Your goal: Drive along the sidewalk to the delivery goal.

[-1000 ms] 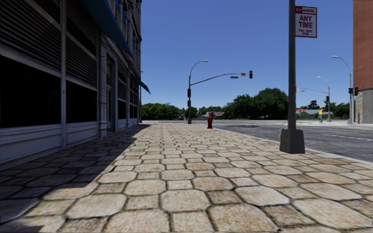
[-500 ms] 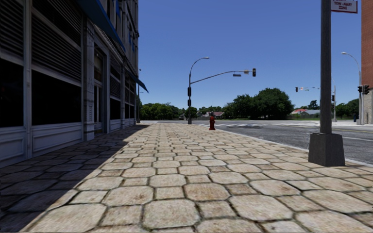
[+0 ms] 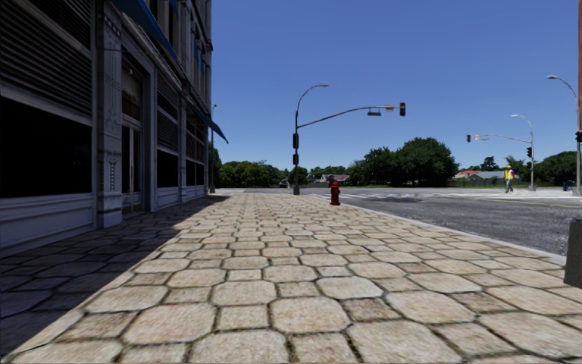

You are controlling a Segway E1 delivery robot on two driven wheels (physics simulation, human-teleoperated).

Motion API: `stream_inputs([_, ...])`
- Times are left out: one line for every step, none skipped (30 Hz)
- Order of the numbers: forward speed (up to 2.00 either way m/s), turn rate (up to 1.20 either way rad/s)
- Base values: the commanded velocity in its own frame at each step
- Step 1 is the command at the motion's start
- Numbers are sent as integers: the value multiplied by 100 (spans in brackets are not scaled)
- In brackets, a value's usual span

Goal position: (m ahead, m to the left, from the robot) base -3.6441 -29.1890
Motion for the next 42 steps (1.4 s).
stream_inputs([200,0])
stream_inputs([200,0])
stream_inputs([200,0])
stream_inputs([200,0])
stream_inputs([200,0])
stream_inputs([200,0])
stream_inputs([200,0])
stream_inputs([200,0])
stream_inputs([200,0])
stream_inputs([200,0])
stream_inputs([200,0])
stream_inputs([200,0])
stream_inputs([200,0])
stream_inputs([200,0])
stream_inputs([200,0])
stream_inputs([200,0])
stream_inputs([200,0])
stream_inputs([200,0])
stream_inputs([200,0])
stream_inputs([200,0])
stream_inputs([200,0])
stream_inputs([200,0])
stream_inputs([200,0])
stream_inputs([200,0])
stream_inputs([200,0])
stream_inputs([200,0])
stream_inputs([200,0])
stream_inputs([200,0])
stream_inputs([200,0])
stream_inputs([200,0])
stream_inputs([200,0])
stream_inputs([200,0])
stream_inputs([200,0])
stream_inputs([200,0])
stream_inputs([200,0])
stream_inputs([200,0])
stream_inputs([200,0])
stream_inputs([200,0])
stream_inputs([200,0])
stream_inputs([200,0])
stream_inputs([200,0])
stream_inputs([200,0])
